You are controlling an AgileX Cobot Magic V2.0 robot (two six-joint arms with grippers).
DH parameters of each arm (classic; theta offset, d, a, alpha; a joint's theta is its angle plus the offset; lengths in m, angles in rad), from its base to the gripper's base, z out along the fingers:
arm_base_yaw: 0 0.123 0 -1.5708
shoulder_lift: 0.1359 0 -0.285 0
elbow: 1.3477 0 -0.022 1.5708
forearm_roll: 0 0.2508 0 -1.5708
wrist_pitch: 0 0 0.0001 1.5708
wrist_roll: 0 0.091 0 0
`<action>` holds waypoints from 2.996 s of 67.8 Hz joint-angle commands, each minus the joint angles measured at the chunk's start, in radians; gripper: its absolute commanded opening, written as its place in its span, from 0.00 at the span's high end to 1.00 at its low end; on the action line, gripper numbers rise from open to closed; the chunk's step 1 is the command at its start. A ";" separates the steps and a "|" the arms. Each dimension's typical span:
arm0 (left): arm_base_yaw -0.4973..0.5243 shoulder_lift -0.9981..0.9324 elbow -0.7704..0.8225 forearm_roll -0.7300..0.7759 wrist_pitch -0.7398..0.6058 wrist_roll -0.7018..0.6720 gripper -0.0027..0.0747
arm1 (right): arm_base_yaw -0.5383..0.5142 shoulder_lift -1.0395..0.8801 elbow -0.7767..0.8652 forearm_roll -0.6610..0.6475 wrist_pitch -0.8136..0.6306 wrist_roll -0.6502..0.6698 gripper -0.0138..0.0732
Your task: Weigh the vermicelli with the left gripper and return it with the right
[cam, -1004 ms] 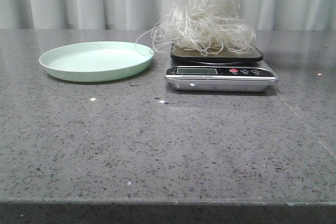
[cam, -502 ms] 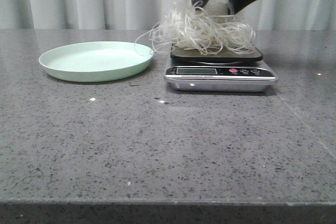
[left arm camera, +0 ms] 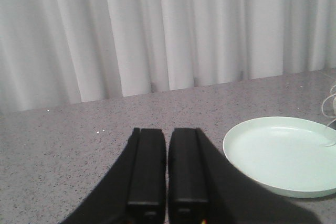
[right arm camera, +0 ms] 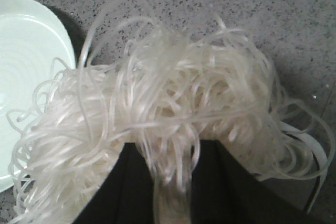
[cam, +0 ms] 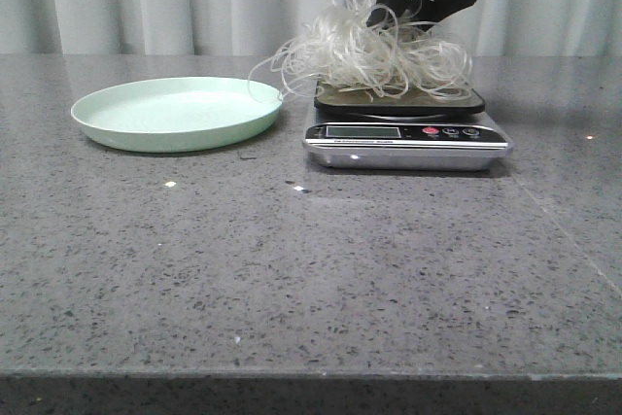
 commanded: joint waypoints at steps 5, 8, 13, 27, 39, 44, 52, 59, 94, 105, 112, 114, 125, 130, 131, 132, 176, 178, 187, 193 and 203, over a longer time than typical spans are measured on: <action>0.001 0.007 -0.035 -0.012 -0.080 -0.013 0.79 | -0.006 -0.060 -0.067 -0.001 0.018 -0.012 0.67; 0.001 0.007 -0.035 -0.012 -0.078 -0.013 0.79 | -0.006 -0.070 -0.087 -0.001 0.018 -0.012 0.67; 0.001 0.007 -0.035 -0.012 -0.071 -0.013 0.79 | -0.006 -0.085 -0.125 -0.001 0.019 -0.012 0.67; 0.001 0.007 -0.035 -0.012 -0.061 -0.013 0.79 | -0.006 -0.116 -0.271 0.000 0.047 -0.012 0.67; 0.001 0.007 -0.035 -0.012 -0.061 -0.013 0.79 | 0.021 -0.116 -0.412 0.005 0.068 -0.012 0.67; 0.001 0.007 -0.035 -0.012 -0.061 -0.013 0.79 | 0.053 -0.114 -0.451 0.005 0.051 -0.012 0.67; 0.001 0.007 -0.035 -0.012 -0.061 -0.013 0.79 | 0.124 -0.103 -0.477 0.005 -0.014 -0.012 0.67; 0.001 0.007 -0.035 -0.012 -0.061 -0.013 0.79 | 0.185 -0.084 -0.477 0.005 -0.076 -0.012 0.67; 0.001 0.007 -0.035 -0.012 -0.061 -0.013 0.79 | 0.307 0.138 -0.477 0.005 -0.050 -0.012 0.67; 0.001 0.007 -0.035 -0.012 -0.061 -0.013 0.79 | 0.307 0.171 -0.477 0.003 -0.027 -0.012 0.67; 0.001 0.007 -0.035 -0.012 -0.061 -0.013 0.79 | 0.306 0.178 -0.477 0.003 -0.026 -0.012 0.67; 0.001 0.007 -0.035 -0.012 -0.061 -0.013 0.79 | 0.306 0.178 -0.477 0.003 -0.026 -0.012 0.67; 0.001 0.007 -0.035 -0.012 -0.061 -0.013 0.79 | 0.306 0.178 -0.477 0.003 -0.026 -0.012 0.67; 0.001 0.007 -0.035 -0.012 -0.061 -0.013 0.79 | 0.306 0.178 -0.477 0.003 -0.026 -0.012 0.66; 0.001 0.007 -0.035 -0.012 -0.061 -0.013 0.79 | 0.306 0.178 -0.477 0.003 -0.026 -0.012 0.66; 0.001 0.007 -0.035 -0.012 -0.061 -0.013 0.79 | 0.306 0.178 -0.477 0.003 -0.026 -0.012 0.65; 0.001 0.007 -0.035 -0.012 -0.061 -0.013 0.79 | 0.274 0.064 -0.477 -0.035 -0.010 -0.012 0.21; 0.001 0.007 -0.035 -0.012 -0.061 -0.013 0.79 | 0.268 0.050 -0.477 -0.037 -0.008 -0.012 0.22; 0.001 0.007 -0.035 -0.012 -0.061 -0.013 0.79 | 0.210 -0.012 -0.477 -0.040 0.020 -0.012 0.34; 0.001 0.007 -0.035 -0.012 -0.061 -0.013 0.79 | 0.160 -0.049 -0.477 -0.040 0.057 -0.012 0.49; 0.001 0.007 -0.035 -0.012 -0.061 -0.013 0.79 | 0.047 -0.102 -0.477 -0.040 0.131 -0.011 0.68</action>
